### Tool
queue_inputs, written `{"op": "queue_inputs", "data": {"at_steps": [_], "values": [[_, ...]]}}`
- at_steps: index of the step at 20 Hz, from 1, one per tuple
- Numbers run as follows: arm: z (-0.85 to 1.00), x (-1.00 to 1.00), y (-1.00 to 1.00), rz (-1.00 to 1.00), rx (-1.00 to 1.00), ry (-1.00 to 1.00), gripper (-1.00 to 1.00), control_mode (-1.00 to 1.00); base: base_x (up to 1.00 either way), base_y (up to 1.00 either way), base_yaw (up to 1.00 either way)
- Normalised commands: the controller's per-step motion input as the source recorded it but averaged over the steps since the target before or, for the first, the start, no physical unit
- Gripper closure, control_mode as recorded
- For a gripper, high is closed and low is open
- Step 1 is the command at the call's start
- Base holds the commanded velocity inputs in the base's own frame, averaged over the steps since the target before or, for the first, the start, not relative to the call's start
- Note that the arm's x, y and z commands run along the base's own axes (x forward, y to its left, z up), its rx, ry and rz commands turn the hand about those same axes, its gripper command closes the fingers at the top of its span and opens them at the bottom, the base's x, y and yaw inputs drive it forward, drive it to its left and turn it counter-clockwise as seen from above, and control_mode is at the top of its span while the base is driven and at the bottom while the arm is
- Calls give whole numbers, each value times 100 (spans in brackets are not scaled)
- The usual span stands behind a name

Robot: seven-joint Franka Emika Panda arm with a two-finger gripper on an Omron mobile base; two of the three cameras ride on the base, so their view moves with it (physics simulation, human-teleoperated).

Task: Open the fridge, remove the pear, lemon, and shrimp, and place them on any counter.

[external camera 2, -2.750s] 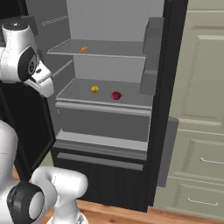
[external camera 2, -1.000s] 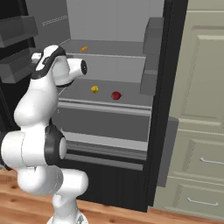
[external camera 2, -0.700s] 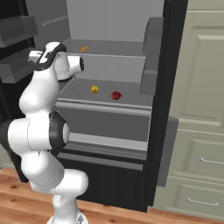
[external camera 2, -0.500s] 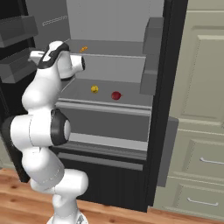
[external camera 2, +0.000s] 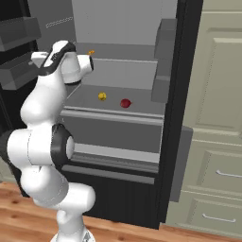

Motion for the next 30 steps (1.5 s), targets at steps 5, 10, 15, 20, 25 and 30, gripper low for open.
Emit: {"op": "queue_inputs", "data": {"at_steps": [5,10,15,20,25,30], "values": [[10,-24,-68,-29,-28,16,-100,-100,0,0,0],[0,0,-100,-44,-40,25,-100,-100,0,0,0],[-39,17,-70,-11,-50,6,-100,-100,0,0,0],[-37,-37,-88,-18,-52,-2,-100,-100,0,0,0],[-3,-80,-21,-14,-36,-11,-100,-100,0,0,0],[0,-45,0,-10,-13,-24,-100,-100,0,0,0]]}}
